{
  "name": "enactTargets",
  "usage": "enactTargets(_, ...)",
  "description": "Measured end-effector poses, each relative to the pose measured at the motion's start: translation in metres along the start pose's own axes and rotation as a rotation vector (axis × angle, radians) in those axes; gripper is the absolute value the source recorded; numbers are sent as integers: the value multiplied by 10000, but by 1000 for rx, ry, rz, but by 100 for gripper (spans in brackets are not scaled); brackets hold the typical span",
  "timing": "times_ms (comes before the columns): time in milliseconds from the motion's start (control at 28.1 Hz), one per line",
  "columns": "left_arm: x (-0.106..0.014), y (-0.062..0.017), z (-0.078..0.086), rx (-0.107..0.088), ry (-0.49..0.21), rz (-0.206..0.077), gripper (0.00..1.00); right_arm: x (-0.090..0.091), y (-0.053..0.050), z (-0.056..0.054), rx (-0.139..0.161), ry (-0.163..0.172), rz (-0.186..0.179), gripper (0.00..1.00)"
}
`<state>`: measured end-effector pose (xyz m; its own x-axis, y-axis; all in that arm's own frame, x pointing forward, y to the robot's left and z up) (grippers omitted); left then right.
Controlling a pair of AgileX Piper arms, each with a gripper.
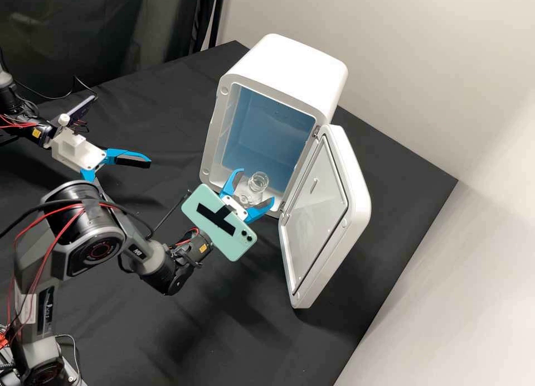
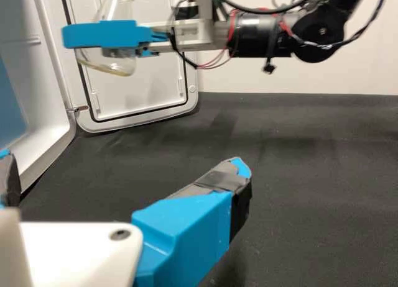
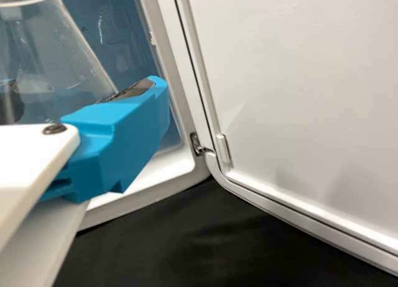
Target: Place the flask in the incubator
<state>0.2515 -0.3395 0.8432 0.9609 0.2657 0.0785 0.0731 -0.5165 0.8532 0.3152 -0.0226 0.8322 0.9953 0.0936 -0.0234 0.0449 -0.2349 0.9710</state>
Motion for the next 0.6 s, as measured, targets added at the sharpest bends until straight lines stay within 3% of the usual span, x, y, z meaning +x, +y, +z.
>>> enactTargets(178,0,0,0,0,0,0,100,282,-57,-44,-24,41,2,0)
enactTargets(320,0,0,0,0,0,0,100,461,-60,-105,-22,57,18,0)
enactTargets(462,1,-4,-1,0,0,-1,100,658,-92,-160,-48,58,29,0)
enactTargets(604,6,-27,-6,-2,2,-10,100,822,-159,-194,-72,45,12,0)
